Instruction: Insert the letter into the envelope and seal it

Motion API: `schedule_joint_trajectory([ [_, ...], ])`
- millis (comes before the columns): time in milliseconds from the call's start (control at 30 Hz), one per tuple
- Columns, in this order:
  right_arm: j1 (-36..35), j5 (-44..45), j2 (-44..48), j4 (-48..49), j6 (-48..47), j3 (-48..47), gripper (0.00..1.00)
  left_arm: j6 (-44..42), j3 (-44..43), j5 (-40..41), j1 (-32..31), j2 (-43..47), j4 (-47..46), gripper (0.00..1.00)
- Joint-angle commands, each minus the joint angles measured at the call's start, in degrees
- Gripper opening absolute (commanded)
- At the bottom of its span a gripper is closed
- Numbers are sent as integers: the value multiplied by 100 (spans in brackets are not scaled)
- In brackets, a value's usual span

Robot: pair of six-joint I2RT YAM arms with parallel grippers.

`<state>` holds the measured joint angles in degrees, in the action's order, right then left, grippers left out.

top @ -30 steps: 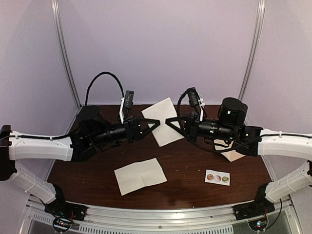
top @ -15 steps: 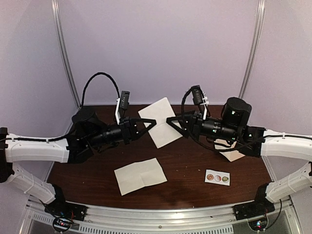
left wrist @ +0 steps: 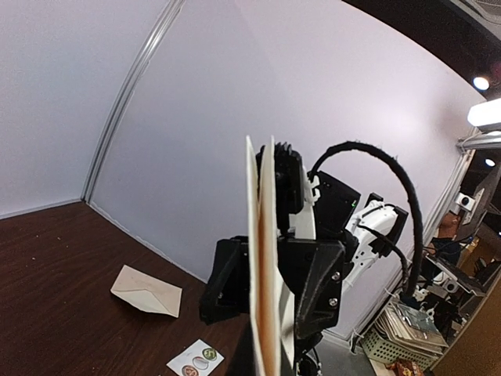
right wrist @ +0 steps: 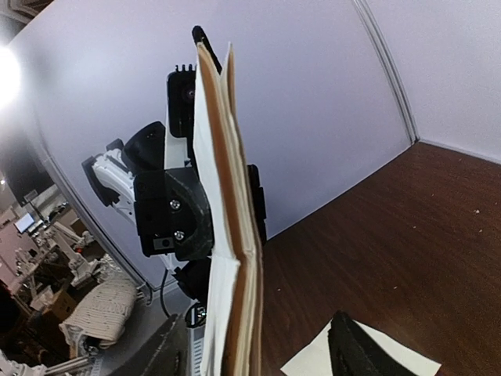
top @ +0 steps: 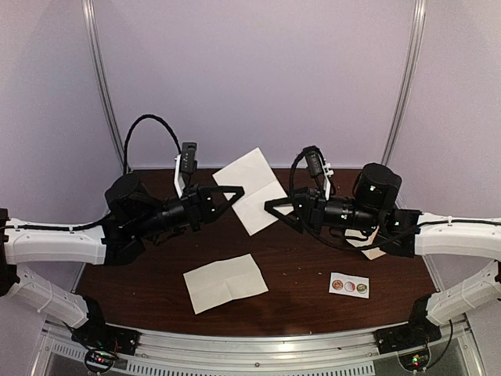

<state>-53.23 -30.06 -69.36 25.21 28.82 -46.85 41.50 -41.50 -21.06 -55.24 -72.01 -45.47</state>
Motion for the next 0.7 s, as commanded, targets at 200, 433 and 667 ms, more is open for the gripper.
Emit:
schedule_joint_trajectory([
  [200,49,32,162,-427,-325,-225,0,-397,238,1057,-25,743,944,49],
  [433,111,238,221,-2866,-1574,-886,0,-1023,-233,2294,68,1734,3552,78],
  [667,98,-612,-177,-4319,-2185,-1453,0,-1979,-1451,888,102,1205,5227,87],
])
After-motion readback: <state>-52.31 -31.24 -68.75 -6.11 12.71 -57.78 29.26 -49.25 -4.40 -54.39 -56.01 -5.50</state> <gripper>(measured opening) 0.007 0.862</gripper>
